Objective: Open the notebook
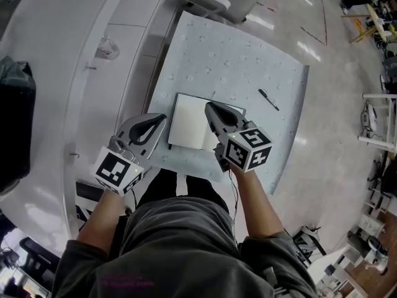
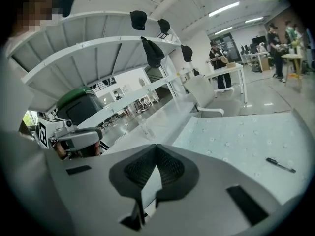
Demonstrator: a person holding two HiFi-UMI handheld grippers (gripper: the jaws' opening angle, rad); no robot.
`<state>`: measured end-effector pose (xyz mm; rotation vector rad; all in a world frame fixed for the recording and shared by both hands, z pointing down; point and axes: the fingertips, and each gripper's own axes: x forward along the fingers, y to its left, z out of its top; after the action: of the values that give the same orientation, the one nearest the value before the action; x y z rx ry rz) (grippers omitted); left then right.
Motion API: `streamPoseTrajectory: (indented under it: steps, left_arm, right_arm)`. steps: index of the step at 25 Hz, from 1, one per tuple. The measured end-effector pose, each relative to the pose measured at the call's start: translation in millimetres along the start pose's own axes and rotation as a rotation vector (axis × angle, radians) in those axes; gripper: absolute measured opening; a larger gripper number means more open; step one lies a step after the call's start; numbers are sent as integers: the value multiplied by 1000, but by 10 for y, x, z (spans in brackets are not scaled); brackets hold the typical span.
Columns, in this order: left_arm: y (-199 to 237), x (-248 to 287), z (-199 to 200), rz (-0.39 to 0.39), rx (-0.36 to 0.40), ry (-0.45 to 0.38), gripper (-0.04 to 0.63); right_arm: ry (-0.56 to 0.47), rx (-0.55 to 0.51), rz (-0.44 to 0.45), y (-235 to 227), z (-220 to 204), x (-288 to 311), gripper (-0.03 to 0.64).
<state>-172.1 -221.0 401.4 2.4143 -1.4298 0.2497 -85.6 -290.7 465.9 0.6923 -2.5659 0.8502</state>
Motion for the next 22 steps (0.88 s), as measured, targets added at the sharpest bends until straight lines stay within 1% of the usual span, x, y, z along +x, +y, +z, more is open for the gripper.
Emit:
streamPoseTrajectory:
  steps: [12, 22]
  left_arm:
    - [-292, 90, 259, -63, 51, -19, 0]
    - [-475, 135, 471, -117, 89, -42, 0]
  right_arm:
    - [-73, -4, -55, -16, 136, -592, 3]
    - [-130, -3, -89, 44, 246, -916, 3]
